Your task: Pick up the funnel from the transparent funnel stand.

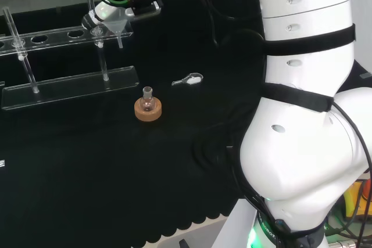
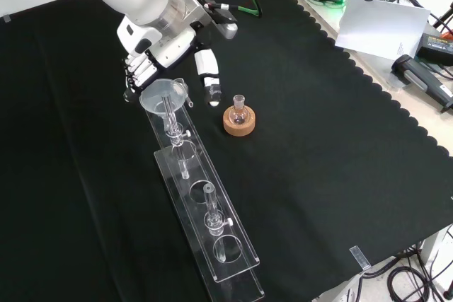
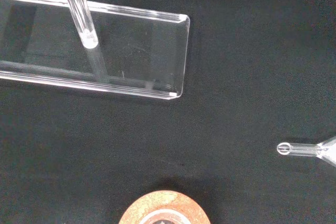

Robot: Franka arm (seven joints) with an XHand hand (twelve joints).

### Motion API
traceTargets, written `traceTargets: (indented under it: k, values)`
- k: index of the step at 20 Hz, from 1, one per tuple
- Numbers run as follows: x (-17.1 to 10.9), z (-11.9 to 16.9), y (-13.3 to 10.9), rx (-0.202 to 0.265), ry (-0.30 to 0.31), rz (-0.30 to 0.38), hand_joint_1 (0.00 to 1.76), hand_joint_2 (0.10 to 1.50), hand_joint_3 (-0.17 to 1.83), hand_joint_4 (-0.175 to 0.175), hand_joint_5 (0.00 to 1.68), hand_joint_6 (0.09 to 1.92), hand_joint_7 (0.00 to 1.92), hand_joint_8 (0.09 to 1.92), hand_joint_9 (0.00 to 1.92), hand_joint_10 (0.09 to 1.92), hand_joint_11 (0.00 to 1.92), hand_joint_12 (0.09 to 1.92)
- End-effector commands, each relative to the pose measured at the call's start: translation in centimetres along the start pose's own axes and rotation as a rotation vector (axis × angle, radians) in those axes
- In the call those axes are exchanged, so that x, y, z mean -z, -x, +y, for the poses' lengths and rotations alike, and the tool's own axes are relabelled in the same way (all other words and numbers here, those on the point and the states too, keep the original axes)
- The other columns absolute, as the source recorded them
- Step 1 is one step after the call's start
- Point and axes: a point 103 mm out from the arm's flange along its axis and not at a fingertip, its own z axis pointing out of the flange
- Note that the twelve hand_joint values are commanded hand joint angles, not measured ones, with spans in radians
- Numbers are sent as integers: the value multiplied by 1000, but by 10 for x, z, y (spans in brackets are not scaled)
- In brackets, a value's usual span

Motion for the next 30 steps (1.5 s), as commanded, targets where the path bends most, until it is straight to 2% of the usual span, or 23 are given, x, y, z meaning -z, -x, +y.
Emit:
traceTargets:
  k: [1,7,17,30]
  values:
    - [-3,0,0,-4,7,-3,134,502,-25,-133,0,87,0,410,0,603,0,784]
    - [-7,-1,-4,-6,27,6,265,602,16,-139,0,87,2,473,0,659,0,795]
    - [-8,3,-1,-23,92,17,363,643,19,-138,0,87,54,567,62,788,0,1024]
    - [-12,10,-1,-47,94,15,389,664,22,-122,88,87,232,590,228,750,0,1153]
